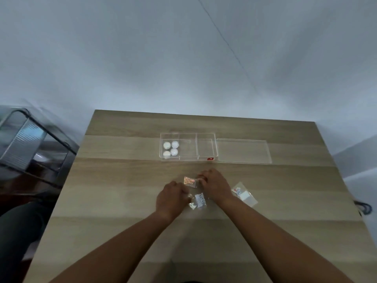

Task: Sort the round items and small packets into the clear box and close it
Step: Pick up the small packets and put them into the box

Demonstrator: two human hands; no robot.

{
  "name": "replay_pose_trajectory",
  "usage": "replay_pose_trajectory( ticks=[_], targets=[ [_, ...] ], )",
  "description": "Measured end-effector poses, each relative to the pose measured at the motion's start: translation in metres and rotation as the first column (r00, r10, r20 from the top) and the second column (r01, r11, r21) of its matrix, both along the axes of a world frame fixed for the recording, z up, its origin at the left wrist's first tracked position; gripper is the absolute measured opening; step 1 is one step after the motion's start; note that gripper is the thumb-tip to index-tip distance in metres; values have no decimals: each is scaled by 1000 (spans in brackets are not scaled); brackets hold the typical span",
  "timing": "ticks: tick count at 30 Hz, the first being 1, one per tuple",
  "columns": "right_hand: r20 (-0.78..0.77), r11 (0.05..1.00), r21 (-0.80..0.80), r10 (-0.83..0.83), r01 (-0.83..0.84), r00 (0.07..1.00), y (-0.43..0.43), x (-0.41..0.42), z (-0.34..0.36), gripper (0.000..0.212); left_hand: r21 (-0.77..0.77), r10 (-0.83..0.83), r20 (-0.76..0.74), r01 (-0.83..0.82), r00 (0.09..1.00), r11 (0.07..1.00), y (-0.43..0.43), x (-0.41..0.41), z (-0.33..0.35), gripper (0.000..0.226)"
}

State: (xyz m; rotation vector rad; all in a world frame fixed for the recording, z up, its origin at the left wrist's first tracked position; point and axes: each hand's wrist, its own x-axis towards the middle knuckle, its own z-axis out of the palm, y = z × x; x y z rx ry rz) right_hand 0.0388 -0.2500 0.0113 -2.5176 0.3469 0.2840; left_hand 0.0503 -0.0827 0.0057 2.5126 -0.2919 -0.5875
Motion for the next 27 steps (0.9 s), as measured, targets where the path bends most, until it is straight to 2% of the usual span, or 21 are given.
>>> replay_pose_trajectory(
  ticks=[4, 8, 12, 15, 17, 23, 27],
  targets=[
    [-39, 995, -77, 68, -71, 997, 16, 8, -2, 24, 53, -1, -18, 2, 1000, 999, -4, 2, 1, 15],
    [-64, 988, -136, 65, -74, 996, 27, 14, -2, 18, 91, -12, -57, 17, 998, 996, 4, 8, 1, 9],
    [-118, 999, -38, 14, -19, 993, 27, 15, 0, 7, 120, -31, -63, 39, 998, 992, 12, 8, 2, 10],
    [-128, 989, 90, -109, 121, 986, 23, 13, 4, 17, 107, 1, -76, 7, 997, 994, 18, 9, 4, 12],
    [-139, 963, 163, -191, 213, 972, 17, 7, 6, 5, 94, 24, -86, -16, 996, 995, 19, 9, 4, 15],
    [-255, 952, 190, -188, 240, 948, 4, -30, -4, 15, 71, 38, -133, -28, 990, 997, 22, 12, 7, 12],
    [-234, 941, 170, -251, 294, 939, 10, -47, -9, 14, 60, 61, -134, -53, 989, 997, 22, 12, 8, 10]
  ],
)
